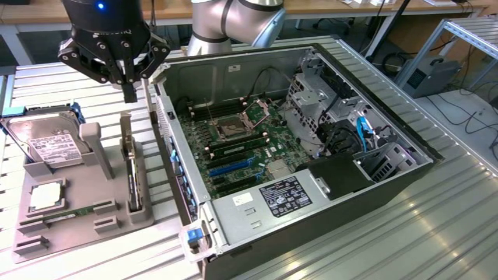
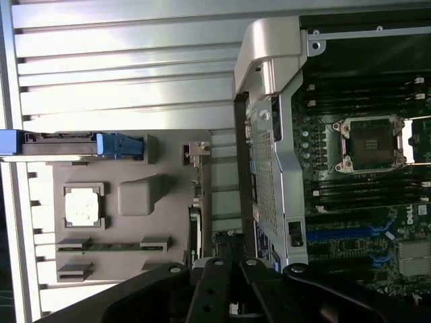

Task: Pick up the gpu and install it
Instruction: 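Reach for the gpu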

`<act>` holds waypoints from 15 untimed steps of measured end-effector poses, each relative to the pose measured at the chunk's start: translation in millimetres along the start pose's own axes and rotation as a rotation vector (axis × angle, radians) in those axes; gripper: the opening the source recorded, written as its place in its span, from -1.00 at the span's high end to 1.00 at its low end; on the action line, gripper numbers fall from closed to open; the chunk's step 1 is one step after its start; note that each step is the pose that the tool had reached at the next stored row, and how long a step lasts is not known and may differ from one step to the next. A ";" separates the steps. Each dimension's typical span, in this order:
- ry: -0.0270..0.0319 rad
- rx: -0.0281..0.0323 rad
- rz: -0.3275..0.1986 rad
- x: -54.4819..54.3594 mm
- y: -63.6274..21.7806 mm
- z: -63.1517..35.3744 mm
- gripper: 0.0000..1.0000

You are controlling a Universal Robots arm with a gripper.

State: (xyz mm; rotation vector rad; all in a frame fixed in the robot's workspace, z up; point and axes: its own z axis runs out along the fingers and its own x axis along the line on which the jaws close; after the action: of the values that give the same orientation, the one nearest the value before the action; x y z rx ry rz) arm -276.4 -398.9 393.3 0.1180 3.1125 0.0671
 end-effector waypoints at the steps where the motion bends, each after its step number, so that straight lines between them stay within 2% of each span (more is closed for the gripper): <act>1: 0.0000 0.0000 0.000 0.3 0.0 0.0 0.79; 15: 0.0000 0.0001 0.000 4.8 -0.4 -0.2 0.79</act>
State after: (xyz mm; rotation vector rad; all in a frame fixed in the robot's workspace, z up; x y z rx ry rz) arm -281.3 -398.9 393.3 0.1179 3.1126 0.0670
